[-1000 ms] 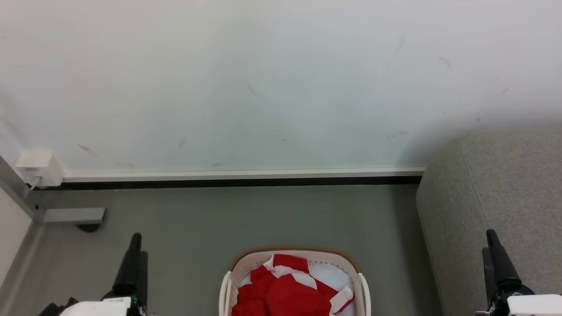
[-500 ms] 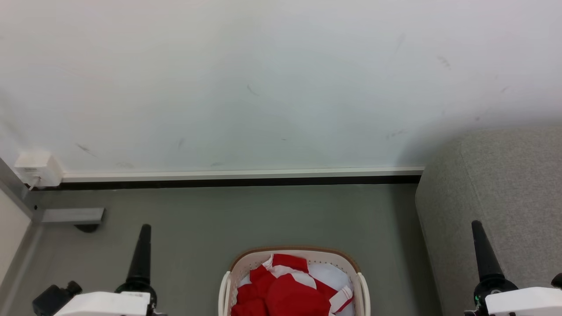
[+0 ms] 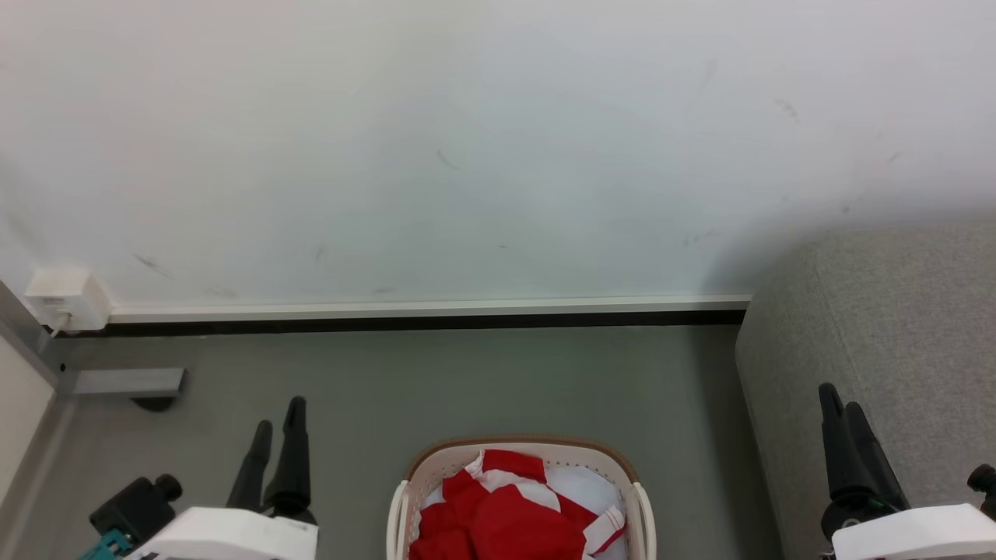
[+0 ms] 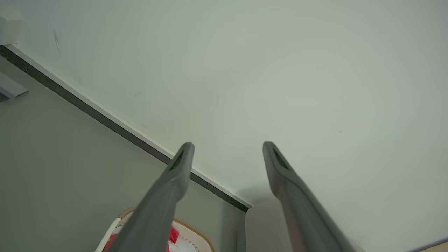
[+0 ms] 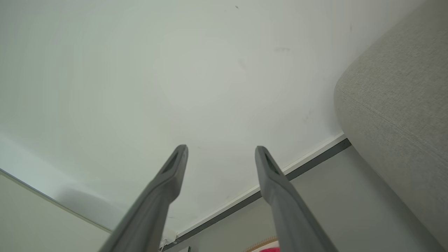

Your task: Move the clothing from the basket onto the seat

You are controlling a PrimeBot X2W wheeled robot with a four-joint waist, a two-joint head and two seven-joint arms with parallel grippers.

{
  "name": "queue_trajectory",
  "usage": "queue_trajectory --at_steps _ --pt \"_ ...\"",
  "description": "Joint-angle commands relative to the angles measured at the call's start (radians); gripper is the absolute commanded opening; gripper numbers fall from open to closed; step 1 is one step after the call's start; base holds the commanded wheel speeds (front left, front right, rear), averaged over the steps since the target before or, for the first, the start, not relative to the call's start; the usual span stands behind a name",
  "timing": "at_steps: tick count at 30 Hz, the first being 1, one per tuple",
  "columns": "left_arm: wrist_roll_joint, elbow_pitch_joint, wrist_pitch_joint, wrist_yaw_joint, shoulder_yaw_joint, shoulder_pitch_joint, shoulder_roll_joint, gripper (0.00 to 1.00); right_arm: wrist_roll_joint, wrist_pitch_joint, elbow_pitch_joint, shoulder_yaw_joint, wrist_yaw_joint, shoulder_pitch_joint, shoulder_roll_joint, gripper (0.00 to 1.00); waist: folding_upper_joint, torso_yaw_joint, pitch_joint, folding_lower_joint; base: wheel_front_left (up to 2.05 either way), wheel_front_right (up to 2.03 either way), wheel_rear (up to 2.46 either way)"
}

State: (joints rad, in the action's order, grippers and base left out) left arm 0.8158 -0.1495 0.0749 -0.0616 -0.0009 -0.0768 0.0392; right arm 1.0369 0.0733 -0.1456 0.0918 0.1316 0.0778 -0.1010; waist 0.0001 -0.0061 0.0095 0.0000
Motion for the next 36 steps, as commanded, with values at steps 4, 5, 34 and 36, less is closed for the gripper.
queue_trajectory --at_steps 4,5,34,36 --pt "-0.129 0.003 0.020 0.034 -0.030 -0.017 0.024 1.00 -0.108 0.021 0.019 0.006 -0.001 0.012 -0.014 1.00 -0.0001 0.002 -0.001 0.0000 0.00 0.00 0.00" --pt "-0.147 0.002 0.024 0.044 -0.037 -0.018 0.027 1.00 -0.131 0.024 0.018 0.010 -0.001 0.012 -0.016 1.00 -0.0001 0.002 -0.001 0.0000 0.00 0.00 0.00" --pt "-0.435 0.008 0.103 0.197 -0.164 -0.025 0.093 1.00 -0.491 0.101 -0.039 0.052 -0.001 0.004 -0.016 1.00 -0.0001 0.002 -0.012 0.0000 0.00 0.00 0.00" --pt "-0.453 0.008 0.106 0.202 -0.168 -0.023 0.094 1.00 -0.511 0.108 -0.045 0.051 -0.001 0.003 -0.016 1.00 -0.0001 0.002 -0.013 0.0000 0.00 0.00 0.00"
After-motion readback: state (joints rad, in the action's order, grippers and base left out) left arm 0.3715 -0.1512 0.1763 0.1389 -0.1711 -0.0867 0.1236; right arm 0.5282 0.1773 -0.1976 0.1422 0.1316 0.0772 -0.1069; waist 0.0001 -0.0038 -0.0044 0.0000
